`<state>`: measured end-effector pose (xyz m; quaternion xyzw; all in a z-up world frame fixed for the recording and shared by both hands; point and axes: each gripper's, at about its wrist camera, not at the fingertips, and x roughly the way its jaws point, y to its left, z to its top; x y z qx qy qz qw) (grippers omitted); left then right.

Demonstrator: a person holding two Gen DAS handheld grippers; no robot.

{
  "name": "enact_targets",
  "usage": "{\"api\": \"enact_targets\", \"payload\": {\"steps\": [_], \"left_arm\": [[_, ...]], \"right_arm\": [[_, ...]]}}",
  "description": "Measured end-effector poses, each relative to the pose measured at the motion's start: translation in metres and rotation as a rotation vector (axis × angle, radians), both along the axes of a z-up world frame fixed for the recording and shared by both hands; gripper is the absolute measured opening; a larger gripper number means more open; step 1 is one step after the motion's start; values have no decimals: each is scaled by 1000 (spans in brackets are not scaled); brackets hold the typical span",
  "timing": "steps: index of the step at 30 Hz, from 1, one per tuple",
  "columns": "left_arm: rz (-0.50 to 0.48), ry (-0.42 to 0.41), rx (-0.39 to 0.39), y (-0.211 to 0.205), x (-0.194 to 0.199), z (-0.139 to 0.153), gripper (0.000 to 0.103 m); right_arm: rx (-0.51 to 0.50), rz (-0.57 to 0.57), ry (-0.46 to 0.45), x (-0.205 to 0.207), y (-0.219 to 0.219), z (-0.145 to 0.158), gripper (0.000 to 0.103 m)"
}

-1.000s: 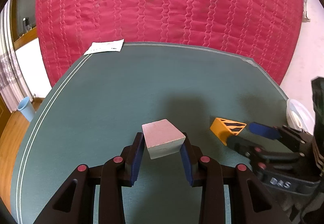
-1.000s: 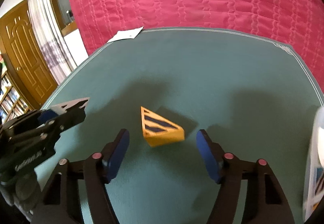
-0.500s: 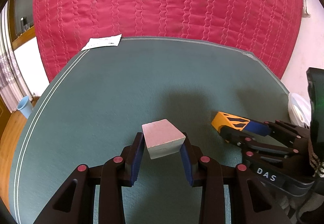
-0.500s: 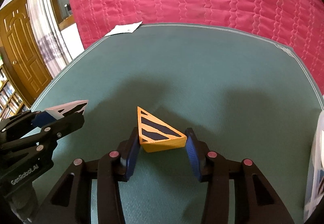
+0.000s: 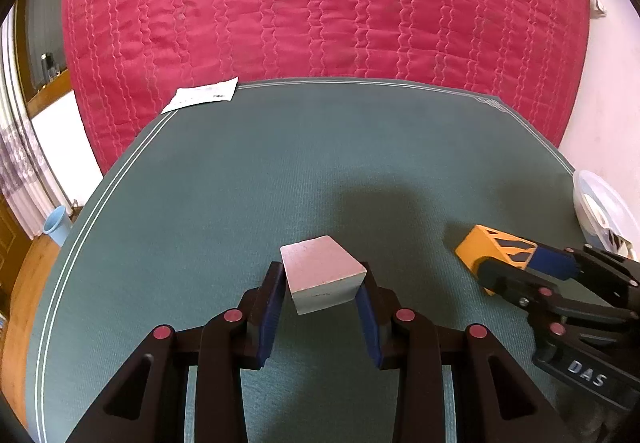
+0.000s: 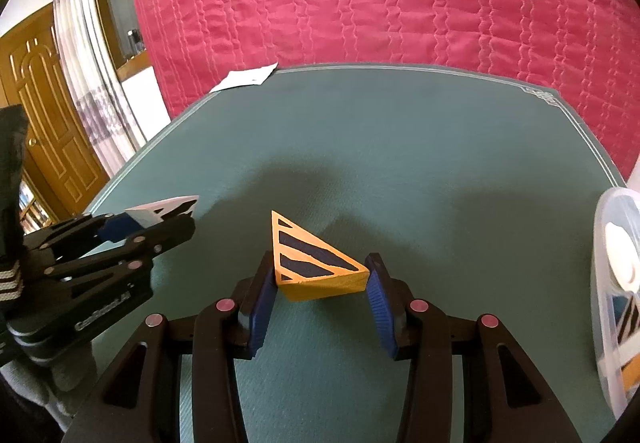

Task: Organize rigid objects
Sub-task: 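Grasp the orange black-striped triangle with the right gripper while the left gripper holds the white block, then carry the orange triangle over the bowl with the right gripper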

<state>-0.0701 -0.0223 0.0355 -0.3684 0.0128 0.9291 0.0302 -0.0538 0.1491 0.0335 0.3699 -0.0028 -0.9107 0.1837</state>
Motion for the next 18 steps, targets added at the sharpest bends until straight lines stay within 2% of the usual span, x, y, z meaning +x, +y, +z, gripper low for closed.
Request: {"api": "enact_targets", "payload": {"steps": [18], "left_arm": [[-37, 48, -82, 25, 12, -1, 37]], "right_arm": [[-67, -77, 35, 37, 52, 17, 45]]}}
